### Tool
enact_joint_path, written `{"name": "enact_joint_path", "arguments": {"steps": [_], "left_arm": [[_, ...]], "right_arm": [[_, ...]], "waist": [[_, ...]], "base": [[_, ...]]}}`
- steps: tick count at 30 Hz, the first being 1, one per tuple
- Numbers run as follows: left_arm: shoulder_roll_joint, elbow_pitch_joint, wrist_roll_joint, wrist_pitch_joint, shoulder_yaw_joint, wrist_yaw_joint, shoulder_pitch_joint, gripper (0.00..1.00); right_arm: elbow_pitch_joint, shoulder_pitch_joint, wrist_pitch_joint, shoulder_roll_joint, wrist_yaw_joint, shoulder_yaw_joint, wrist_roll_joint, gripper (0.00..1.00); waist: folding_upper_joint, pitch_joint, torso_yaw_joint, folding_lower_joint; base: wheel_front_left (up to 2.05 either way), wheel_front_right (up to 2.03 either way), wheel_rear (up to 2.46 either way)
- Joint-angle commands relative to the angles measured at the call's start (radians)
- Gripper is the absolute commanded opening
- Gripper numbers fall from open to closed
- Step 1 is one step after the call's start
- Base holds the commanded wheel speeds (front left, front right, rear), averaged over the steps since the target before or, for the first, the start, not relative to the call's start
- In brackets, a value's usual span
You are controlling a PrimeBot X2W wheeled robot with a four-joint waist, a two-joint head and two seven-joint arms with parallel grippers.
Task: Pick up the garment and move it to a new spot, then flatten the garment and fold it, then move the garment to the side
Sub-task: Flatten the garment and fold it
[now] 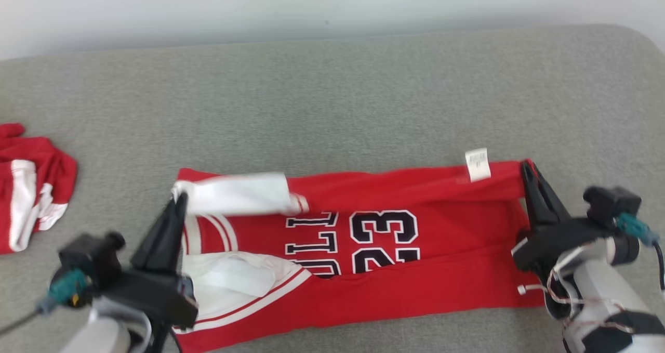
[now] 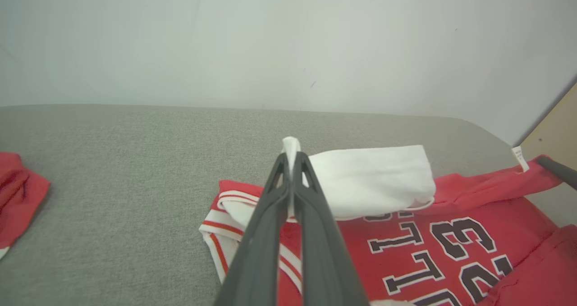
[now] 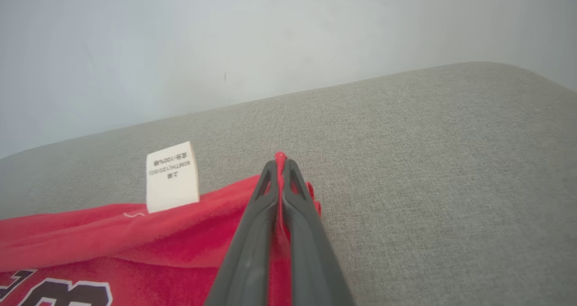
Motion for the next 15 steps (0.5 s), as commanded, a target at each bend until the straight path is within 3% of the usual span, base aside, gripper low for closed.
{"name": "enact_joint_path", "arguments": {"steps": [1, 14, 15], "left_arm": [[-0.014, -0.006, 0.030, -0.003, 0.017, 0.007, 0.048, 0.00], [-0.149, 0.058, 0.125, -0.003, 0.114, -0.034, 0.238, 0.00], [-0.156, 0.065, 0.140, -0.003, 0.123, -0.034, 0.244, 0.30]], "right_arm": [[-0.029, 0.046, -0.004, 0.002, -0.002, -0.020, 0.006, 0.00], [-0.130, 0.241, -0.005, 0.024, -0.002, -0.092, -0.015, 0.03], [-0.133, 0.244, -0.005, 0.025, -0.002, -0.096, -0.015, 0.22]], "waist": [[0.0001, -0.013, 0.022, 0.0003], [0.0001, -0.053, 0.027, 0.0003], [0.0001, -0.056, 0.026, 0.0003]], "base": [[0.00, 0.00, 0.00], [0.00, 0.00, 0.00], [0.00, 0.00, 0.00]]}}
